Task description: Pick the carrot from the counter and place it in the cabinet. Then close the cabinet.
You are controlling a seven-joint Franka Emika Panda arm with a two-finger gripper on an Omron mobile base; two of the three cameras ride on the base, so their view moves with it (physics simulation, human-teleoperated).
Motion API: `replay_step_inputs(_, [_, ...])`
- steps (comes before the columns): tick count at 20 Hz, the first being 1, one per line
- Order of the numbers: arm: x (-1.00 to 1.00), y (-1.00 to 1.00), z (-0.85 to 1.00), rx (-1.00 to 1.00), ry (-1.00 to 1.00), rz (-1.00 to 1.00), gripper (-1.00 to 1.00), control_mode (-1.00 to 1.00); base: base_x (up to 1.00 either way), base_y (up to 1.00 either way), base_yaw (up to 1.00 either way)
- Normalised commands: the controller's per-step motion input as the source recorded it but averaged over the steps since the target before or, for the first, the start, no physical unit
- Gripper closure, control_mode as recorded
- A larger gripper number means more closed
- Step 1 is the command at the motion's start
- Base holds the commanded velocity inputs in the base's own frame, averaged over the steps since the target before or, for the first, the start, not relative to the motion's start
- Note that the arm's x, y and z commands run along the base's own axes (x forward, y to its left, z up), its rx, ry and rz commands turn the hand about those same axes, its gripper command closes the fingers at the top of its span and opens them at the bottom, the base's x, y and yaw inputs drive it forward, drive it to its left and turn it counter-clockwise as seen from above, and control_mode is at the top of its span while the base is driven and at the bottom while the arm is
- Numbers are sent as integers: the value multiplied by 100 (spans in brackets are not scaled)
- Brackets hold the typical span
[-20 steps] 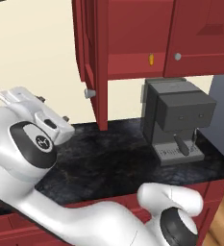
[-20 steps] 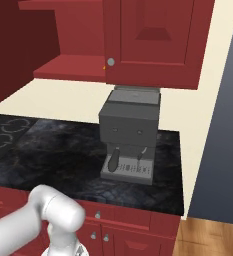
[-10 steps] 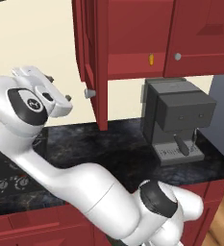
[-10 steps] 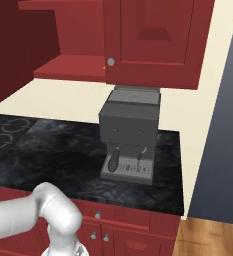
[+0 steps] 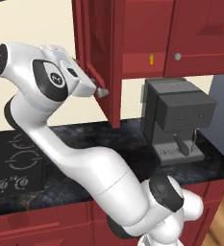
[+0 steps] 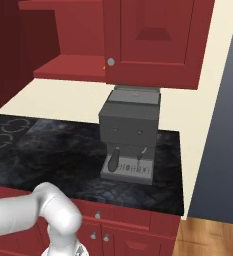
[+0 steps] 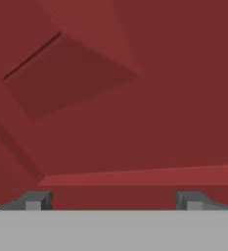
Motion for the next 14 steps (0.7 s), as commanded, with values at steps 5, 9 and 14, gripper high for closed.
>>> replay_step_inputs(5, [-3, -100, 3, 0, 2, 0, -100, -100, 0, 0, 0])
replay_step_inputs(9, [61, -100, 0, 1, 2, 2, -100, -100, 0, 0, 0])
replay_step_inputs(14, [100, -100, 0, 0, 0, 13, -100, -100, 0, 0, 0])
